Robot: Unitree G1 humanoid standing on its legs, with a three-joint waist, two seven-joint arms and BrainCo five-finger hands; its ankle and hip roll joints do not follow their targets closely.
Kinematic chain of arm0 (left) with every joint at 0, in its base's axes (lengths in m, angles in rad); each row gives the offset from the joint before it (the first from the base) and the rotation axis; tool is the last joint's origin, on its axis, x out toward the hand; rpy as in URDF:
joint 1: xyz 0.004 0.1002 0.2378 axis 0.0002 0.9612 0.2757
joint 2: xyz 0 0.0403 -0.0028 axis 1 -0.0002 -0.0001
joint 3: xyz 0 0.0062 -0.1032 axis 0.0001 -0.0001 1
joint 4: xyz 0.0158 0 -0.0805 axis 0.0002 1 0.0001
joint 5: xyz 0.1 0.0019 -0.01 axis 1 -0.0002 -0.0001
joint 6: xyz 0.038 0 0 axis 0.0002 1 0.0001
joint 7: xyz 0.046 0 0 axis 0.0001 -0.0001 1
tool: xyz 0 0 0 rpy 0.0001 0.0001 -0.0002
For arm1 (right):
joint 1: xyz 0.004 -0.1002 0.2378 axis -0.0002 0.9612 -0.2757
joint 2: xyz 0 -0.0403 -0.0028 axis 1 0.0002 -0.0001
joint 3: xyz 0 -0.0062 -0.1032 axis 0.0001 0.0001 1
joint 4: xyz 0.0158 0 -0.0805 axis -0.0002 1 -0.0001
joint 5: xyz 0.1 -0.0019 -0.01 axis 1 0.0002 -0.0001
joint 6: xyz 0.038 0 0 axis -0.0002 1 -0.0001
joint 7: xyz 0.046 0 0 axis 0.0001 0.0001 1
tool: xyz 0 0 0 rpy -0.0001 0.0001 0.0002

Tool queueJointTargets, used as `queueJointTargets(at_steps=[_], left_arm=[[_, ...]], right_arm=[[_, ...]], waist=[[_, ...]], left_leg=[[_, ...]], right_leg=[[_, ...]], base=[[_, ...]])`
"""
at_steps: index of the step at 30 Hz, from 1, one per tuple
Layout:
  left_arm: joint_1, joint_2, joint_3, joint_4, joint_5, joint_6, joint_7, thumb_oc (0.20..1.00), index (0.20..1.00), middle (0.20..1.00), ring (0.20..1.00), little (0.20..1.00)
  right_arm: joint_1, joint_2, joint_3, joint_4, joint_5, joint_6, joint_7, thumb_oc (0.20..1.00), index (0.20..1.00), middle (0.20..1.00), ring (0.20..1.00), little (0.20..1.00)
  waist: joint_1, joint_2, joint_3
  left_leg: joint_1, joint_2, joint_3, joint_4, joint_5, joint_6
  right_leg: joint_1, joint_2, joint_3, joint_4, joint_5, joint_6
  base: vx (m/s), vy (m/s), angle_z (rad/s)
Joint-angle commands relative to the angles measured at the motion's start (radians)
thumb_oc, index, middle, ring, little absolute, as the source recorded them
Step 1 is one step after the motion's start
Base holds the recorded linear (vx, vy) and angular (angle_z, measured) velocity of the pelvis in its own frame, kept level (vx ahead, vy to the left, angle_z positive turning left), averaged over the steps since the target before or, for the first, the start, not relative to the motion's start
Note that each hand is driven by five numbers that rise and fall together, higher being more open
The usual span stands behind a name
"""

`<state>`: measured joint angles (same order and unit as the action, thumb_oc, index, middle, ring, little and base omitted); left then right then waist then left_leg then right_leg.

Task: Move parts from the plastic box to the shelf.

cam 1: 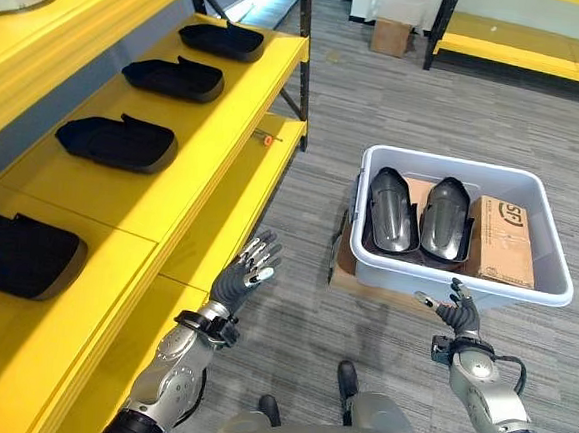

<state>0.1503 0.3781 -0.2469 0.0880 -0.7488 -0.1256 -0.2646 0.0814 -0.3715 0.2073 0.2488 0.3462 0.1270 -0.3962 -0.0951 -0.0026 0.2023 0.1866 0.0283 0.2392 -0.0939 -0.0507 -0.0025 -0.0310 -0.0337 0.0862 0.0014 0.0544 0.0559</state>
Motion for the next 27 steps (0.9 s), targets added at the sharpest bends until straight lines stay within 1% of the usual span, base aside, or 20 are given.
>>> queueJointTargets(at_steps=[1, 3, 4, 5, 6, 7, 9, 10, 11, 13, 14, 15, 16, 17, 18, 19, 20, 23, 26, 27], left_arm=[[0.016, 0.005, -0.015, -0.012, 0.035, -0.073, -0.036, 1.0, 1.0, 1.0, 1.0, 1.0], [0.006, 0.009, -0.018, -0.003, 0.051, -0.076, -0.036, 1.0, 1.0, 1.0, 1.0, 1.0], [-0.005, 0.015, -0.02, 0.014, 0.063, -0.082, -0.034, 1.0, 1.0, 1.0, 1.0, 1.0], [-0.009, 0.023, -0.018, 0.023, 0.054, -0.079, -0.025, 1.0, 1.0, 1.0, 1.0, 1.0], [-0.01, 0.025, -0.018, 0.023, 0.055, -0.078, -0.024, 1.0, 1.0, 1.0, 1.0, 1.0], [-0.015, 0.032, -0.023, 0.026, 0.06, -0.074, -0.023, 1.0, 1.0, 1.0, 1.0, 1.0], [-0.02, 0.034, -0.031, 0.032, 0.067, -0.072, -0.016, 1.0, 1.0, 1.0, 1.0, 1.0], [-0.025, 0.038, -0.038, 0.038, 0.066, -0.073, -0.014, 1.0, 1.0, 1.0, 1.0, 1.0], [-0.029, 0.044, -0.048, 0.055, 0.065, -0.08, -0.016, 1.0, 1.0, 1.0, 1.0, 1.0], [-0.028, 0.049, -0.049, 0.057, 0.064, -0.085, -0.014, 1.0, 1.0, 1.0, 1.0, 1.0], [-0.015, 0.062, -0.045, 0.05, 0.066, -0.091, -0.009, 1.0, 1.0, 1.0, 1.0, 1.0], [-0.012, 0.064, -0.045, 0.048, 0.071, -0.091, -0.008, 1.0, 1.0, 1.0, 1.0, 1.0], [-0.011, 0.064, -0.046, 0.049, 0.077, -0.092, -0.006, 1.0, 1.0, 1.0, 1.0, 1.0], [-0.011, 0.063, -0.045, 0.048, 0.079, -0.091, -0.005, 1.0, 1.0, 1.0, 1.0, 1.0], [-0.007, 0.064, -0.043, 0.041, 0.076, -0.084, -0.009, 1.0, 1.0, 1.0, 1.0, 1.0], [0.01, 0.069, -0.03, 0.025, 0.073, -0.074, -0.024, 1.0, 1.0, 1.0, 1.0, 1.0], [0.013, 0.069, -0.027, 0.02, 0.074, -0.071, -0.022, 1.0, 1.0, 1.0, 1.0, 1.0], [0.032, 0.06, -0.006, -0.002, 0.067, -0.05, -0.025, 1.0, 1.0, 1.0, 1.0, 1.0], [0.04, 0.051, 0.001, -0.012, 0.063, -0.045, -0.035, 1.0, 1.0, 1.0, 1.0, 1.0], [0.044, 0.045, 0.0, -0.019, 0.059, -0.045, -0.035, 1.0, 1.0, 1.0, 1.0, 1.0]], right_arm=[[-0.055, -0.007, 0.009, -0.045, -0.054, -0.023, 0.011, 1.0, 1.0, 1.0, 1.0, 1.0], [-0.073, 0.001, 0.018, -0.037, -0.054, -0.017, 0.005, 1.0, 1.0, 1.0, 1.0, 1.0], [-0.095, 0.006, 0.029, -0.021, -0.042, -0.022, 0.009, 1.0, 1.0, 1.0, 1.0, 1.0], [-0.113, 0.02, 0.042, 0.0, -0.055, -0.047, 0.021, 1.0, 1.0, 1.0, 1.0, 1.0], [-0.116, 0.023, 0.043, 0.001, -0.058, -0.05, 0.022, 1.0, 1.0, 1.0, 1.0, 1.0], [-0.121, 0.028, 0.046, 0.009, -0.052, -0.057, 0.018, 1.0, 1.0, 1.0, 1.0, 1.0], [-0.126, 0.031, 0.046, 0.017, -0.047, -0.062, 0.009, 1.0, 1.0, 1.0, 1.0, 1.0], [-0.13, 0.034, 0.046, 0.023, -0.047, -0.064, 0.002, 1.0, 1.0, 1.0, 1.0, 1.0], [-0.13, 0.044, 0.039, 0.034, -0.056, -0.067, -0.013, 1.0, 1.0, 1.0, 1.0, 1.0], [-0.132, 0.05, 0.036, 0.042, -0.061, -0.068, -0.017, 1.0, 1.0, 1.0, 1.0, 1.0], [-0.139, 0.058, 0.018, 0.054, -0.08, -0.063, -0.015, 1.0, 1.0, 1.0, 1.0, 1.0], [-0.138, 0.056, 0.013, 0.055, -0.082, -0.06, -0.015, 1.0, 1.0, 1.0, 1.0, 1.0], [-0.136, 0.049, 0.008, 0.053, -0.078, -0.053, -0.015, 1.0, 1.0, 1.0, 1.0, 1.0], [-0.136, 0.046, 0.007, 0.05, -0.076, -0.05, -0.015, 1.0, 1.0, 1.0, 1.0, 1.0], [-0.129, 0.036, -0.002, 0.04, -0.077, -0.038, -0.022, 1.0, 1.0, 1.0, 1.0, 1.0], [-0.114, 0.017, -0.017, 0.023, -0.087, -0.024, -0.038, 1.0, 1.0, 1.0, 1.0, 1.0], [-0.112, 0.013, -0.02, 0.02, -0.086, -0.021, -0.04, 1.0, 1.0, 1.0, 1.0, 1.0], [-0.112, -0.012, -0.033, 0.018, -0.105, -0.005, -0.052, 1.0, 1.0, 1.0, 1.0, 1.0], [-0.116, -0.029, -0.044, 0.019, -0.144, -0.008, -0.06, 1.0, 1.0, 1.0, 1.0, 1.0], [-0.123, -0.043, -0.052, 0.019, -0.163, -0.008, -0.06, 1.0, 1.0, 1.0, 1.0, 1.0]], waist=[[0.036, -0.028, -0.032], [0.041, -0.031, -0.024], [0.052, -0.035, -0.006], [0.076, -0.036, 0.011], [0.08, -0.037, 0.013], [0.083, -0.042, 0.017], [0.079, -0.045, 0.018], [0.076, -0.052, 0.018], [0.072, -0.061, 0.015], [0.075, -0.067, 0.012], [0.084, -0.079, 0.018], [0.085, -0.072, 0.016], [0.084, -0.072, 0.015], [0.083, -0.079, 0.016], [0.081, -0.08, 0.016], [0.078, -0.076, 0.012], [0.077, -0.074, 0.01], [0.077, -0.064, -0.007], [0.076, -0.061, -0.015], [0.075, -0.058, -0.016]], left_leg=[[-0.102, -0.059, 0.009, 0.007, 0.072, 0.029], [-0.099, -0.056, 0.032, 0.007, 0.072, 0.036], [-0.091, -0.048, 0.059, 0.007, 0.069, 0.042], [-0.063, -0.027, 0.084, 0.007, 0.05, 0.039], [-0.058, -0.023, 0.09, 0.007, 0.048, 0.04], [-0.044, -0.016, 0.093, 0.007, 0.043, 0.04], [-0.032, -0.011, 0.088, 0.007, 0.038, 0.04], [-0.034, -0.008, 0.093, 0.01, 0.051, 0.042], [-0.019, -0.002, 0.084, 0.013, 0.04, 0.036], [-0.015, 0.004, 0.092, 0.014, 0.034, 0.031], [0.001, 0.034, 0.123, 0.036, 0.006, 0.017], [0.008, 0.048, 0.117, 0.042, -0.01, 0.01], [0.004, 0.057, 0.117, 0.048, -0.007, 0.007], [-0.007, 0.057, 0.125, 0.056, 0.009, 0.009], [-0.015, 0.069, 0.113, 0.075, 0.007, 0.005], [-0.013, 0.09, 0.097, 0.069, 0.023, -0.004], [-0.011, 0.094, 0.094, 0.063, 0.029, -0.007], [-0.015, 0.12, 0.085, 0.052, 0.059, -0.028], [-0.012, 0.13, 0.083, 0.05, 0.066, -0.039], [-0.011, 0.138, 0.08, 0.054, 0.068, -0.046]], right_leg=[[0.064, 0.055, -0.203, 0.038, -0.024, 0.009], [0.037, 0.044, -0.236, 0.118, -0.023, 0.021], [-0.006, 0.019, -0.29, 0.226, 0.003, 0.047], [-0.036, -0.075, -0.377, 0.309, 0.021, 0.101], [-0.038, -0.092, -0.389, 0.308, 0.029, 0.108], [-0.041, -0.123, -0.39, 0.278, 0.059, 0.122], [-0.04, -0.137, -0.372, 0.242, 0.084, 0.129], [-0.041, -0.155, -0.354, 0.19, 0.129, 0.125], [-0.031, -0.213, -0.309, 0.092, 0.224, 0.151], [-0.041, -0.246, -0.307, 0.056, 0.269, 0.164], [-0.054, -0.313, -0.328, -0.002, 0.344, 0.194], [-0.043, -0.308, -0.328, -0.01, 0.328, 0.2], [-0.032, -0.304, -0.323, -0.024, 0.313, 0.197], [-0.036, -0.306, -0.324, -0.028, 0.318, 0.188], [-0.023, -0.296, -0.311, -0.036, 0.306, 0.181], [0.013, -0.264, -0.296, -0.042, 0.24, 0.162], [0.019, -0.258, -0.297, -0.043, 0.227, 0.159], [0.056, -0.209, -0.306, -0.036, 0.132, 0.131], [0.078, -0.188, -0.318, -0.027, 0.092, 0.111], [0.087, -0.173, -0.324, -0.015, 0.067, 0.094]], base=[[0.03, 0.063, -0.18], [0.02, 0.056, -0.53], [0.08, 0.023, -0.92], [0.09, -0.011, -0.92], [0.12, -0.095, -1.41], [0.05, -0.095, -1.01], [0.05, -0.135, -0.42], [0.12, -0.293, -0.16], [0.1, -0.291, -0.18], [0.13, -0.313, -0.03], [0.2, -0.366, 0.05], [0.22, -0.401, 0.01], [0.08, -0.193, -0.06], [0.08, -0.291, 0.11], [0.19, -0.476, 0.14], [0.26, -0.462, 0.13], [0.24, -0.419, 0.04], [0.17, -0.271, -0.11], [0.15, -0.225, -0.07], [0.17, -0.283, 0.01]])
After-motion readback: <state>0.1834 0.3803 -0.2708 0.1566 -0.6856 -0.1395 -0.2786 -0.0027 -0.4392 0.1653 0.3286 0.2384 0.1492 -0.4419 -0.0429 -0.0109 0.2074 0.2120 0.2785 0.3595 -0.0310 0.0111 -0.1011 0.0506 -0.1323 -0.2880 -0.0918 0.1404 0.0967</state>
